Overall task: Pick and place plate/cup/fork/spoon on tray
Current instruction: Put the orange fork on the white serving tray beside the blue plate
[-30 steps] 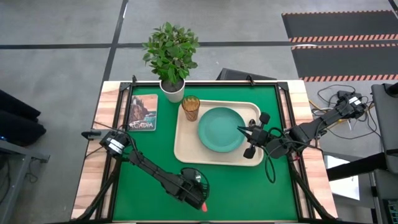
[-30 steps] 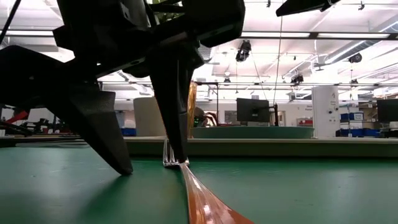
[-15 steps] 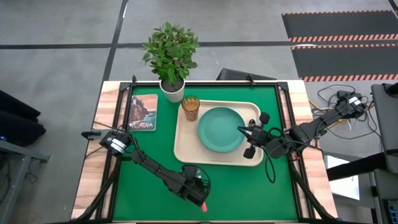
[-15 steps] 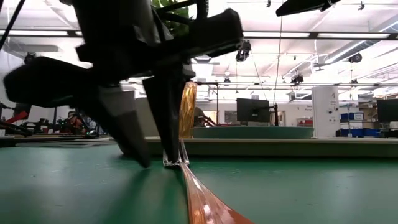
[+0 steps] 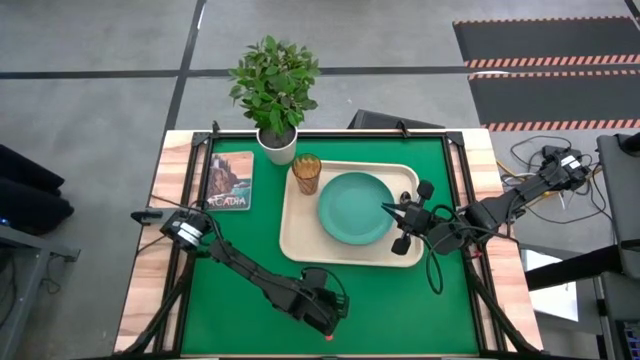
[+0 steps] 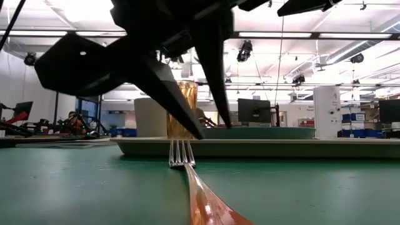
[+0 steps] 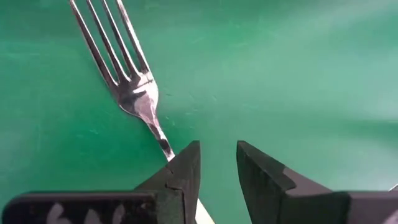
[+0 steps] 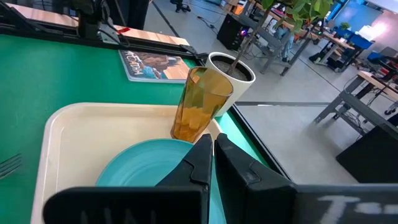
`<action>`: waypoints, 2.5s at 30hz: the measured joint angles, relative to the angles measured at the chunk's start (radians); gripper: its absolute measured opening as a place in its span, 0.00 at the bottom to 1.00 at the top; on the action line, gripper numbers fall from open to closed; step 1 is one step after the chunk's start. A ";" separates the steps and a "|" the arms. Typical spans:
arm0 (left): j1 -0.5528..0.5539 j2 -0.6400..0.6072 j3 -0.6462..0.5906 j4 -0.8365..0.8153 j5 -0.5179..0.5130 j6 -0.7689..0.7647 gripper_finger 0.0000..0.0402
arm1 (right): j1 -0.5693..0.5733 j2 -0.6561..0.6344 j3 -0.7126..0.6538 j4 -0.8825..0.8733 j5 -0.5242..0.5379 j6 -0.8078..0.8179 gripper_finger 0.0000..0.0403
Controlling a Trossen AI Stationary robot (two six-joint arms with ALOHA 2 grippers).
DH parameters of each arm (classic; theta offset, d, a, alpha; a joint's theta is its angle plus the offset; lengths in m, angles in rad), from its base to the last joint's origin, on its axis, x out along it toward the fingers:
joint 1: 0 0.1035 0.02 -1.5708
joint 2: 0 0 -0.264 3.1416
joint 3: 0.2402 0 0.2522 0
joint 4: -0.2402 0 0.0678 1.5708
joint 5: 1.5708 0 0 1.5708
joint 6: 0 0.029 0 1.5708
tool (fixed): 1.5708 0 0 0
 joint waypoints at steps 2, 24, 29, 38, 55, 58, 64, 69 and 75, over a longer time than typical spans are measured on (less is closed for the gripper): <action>0.000 0.003 -0.009 0.015 0.002 0.001 0.21 | 0.000 0.000 0.000 0.000 0.000 0.000 0.02; -0.009 -0.041 -0.081 -0.073 0.178 -0.005 0.21 | 0.000 0.000 0.000 -0.023 0.000 0.018 0.02; -0.011 -0.060 -0.077 -0.098 0.176 -0.019 0.21 | 0.000 0.000 0.000 -0.023 0.000 0.018 0.02; -0.013 -0.062 -0.092 -0.113 0.166 -0.037 0.21 | 0.000 0.000 0.000 -0.023 0.000 0.018 0.02; -0.025 -0.026 -0.108 -0.117 0.160 -0.082 0.21 | 0.000 0.000 0.000 -0.028 0.000 0.018 0.02; -0.029 -0.024 -0.107 -0.123 0.156 -0.082 0.20 | 0.000 0.000 0.000 -0.029 0.000 0.019 0.02; -0.035 -0.022 -0.107 -0.146 0.157 -0.081 0.04 | 0.000 0.000 0.000 -0.029 0.000 0.019 0.02; -0.041 -0.021 -0.107 -0.164 0.157 -0.082 0.01 | 0.000 0.000 0.000 -0.030 0.000 0.019 0.02; -0.042 -0.023 -0.102 -0.172 0.156 -0.073 0.01 | 0.000 0.000 0.000 -0.045 0.000 0.027 0.02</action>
